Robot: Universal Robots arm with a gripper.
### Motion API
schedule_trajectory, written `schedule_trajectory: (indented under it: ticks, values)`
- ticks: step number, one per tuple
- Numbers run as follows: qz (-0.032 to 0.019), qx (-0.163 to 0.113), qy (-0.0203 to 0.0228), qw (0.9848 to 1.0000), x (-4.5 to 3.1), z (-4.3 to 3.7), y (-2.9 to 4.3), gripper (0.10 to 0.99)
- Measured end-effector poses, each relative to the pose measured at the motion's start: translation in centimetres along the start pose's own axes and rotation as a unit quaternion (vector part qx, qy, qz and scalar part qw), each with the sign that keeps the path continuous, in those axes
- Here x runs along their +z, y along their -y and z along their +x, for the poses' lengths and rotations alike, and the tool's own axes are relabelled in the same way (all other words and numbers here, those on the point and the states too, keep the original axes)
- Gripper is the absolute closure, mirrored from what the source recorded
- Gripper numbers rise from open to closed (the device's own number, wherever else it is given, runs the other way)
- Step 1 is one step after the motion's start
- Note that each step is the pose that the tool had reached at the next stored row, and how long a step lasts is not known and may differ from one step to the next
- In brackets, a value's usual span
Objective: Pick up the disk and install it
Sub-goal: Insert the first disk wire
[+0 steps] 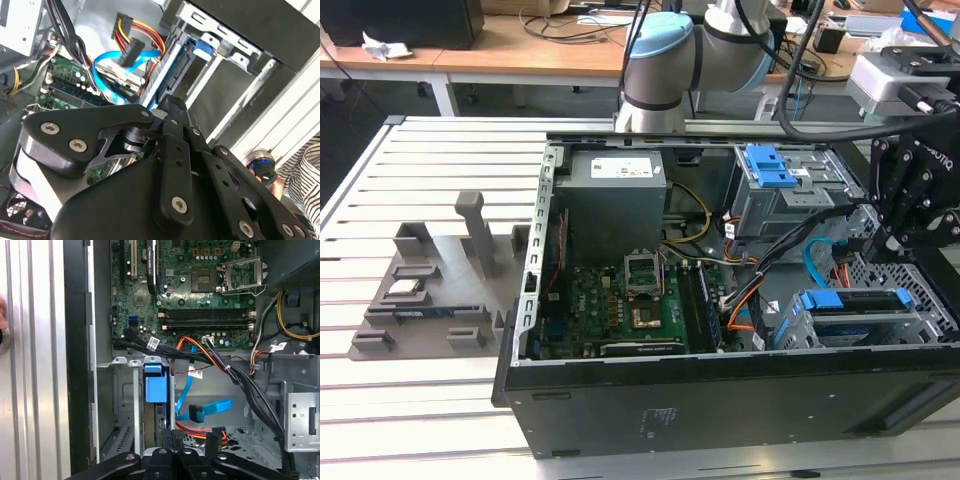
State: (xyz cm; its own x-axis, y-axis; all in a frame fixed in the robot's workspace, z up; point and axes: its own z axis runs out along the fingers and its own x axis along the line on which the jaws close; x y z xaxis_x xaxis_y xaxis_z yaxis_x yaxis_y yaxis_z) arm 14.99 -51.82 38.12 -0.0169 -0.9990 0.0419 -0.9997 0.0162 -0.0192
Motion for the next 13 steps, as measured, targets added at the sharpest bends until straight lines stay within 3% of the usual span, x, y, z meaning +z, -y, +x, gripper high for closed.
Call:
schedule_trajectory:
  ticks: [9,13]
  values:
    - [-0.0005,0.000,-0.0076,1.0000,0.39,-2.81,1.32,0.980]
    - [-0.0006,0.000,-0.0117,0.9999,1.14,-4.25,1.63,0.980]
